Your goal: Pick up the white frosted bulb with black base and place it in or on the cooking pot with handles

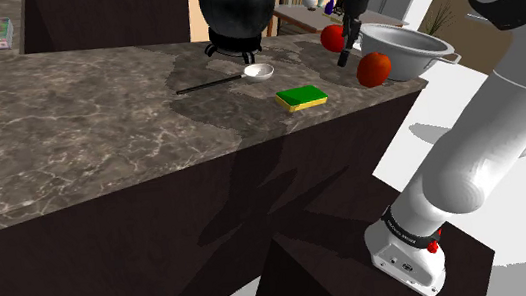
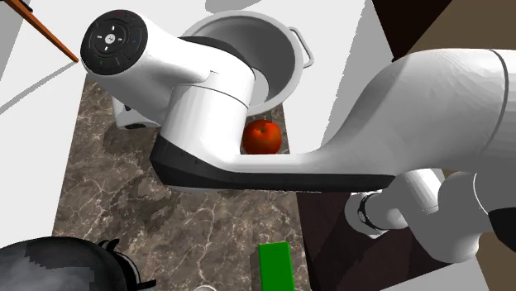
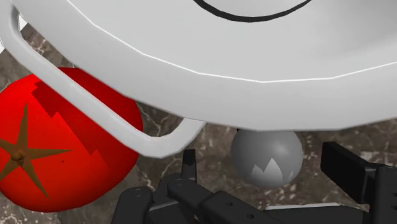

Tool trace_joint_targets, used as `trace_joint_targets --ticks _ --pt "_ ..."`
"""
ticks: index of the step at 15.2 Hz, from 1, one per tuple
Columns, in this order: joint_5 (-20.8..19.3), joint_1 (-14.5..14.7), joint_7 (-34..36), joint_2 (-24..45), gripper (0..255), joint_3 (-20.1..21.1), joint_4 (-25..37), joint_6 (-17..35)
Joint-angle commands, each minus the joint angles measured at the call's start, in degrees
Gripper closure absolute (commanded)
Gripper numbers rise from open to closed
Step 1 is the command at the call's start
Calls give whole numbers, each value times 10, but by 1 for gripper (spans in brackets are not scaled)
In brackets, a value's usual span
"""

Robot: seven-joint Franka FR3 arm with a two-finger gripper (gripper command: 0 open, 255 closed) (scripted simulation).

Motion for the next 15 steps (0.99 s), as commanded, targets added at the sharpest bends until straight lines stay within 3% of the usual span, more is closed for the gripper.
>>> trace_joint_targets --ticks 1,10,15 --pt "-1 -2 0 2 255 -2 -1 0" --pt "-1 -2 0 2 255 -2 -2 1" --pt "2 -1 -7 3 255 -2 37 -37"
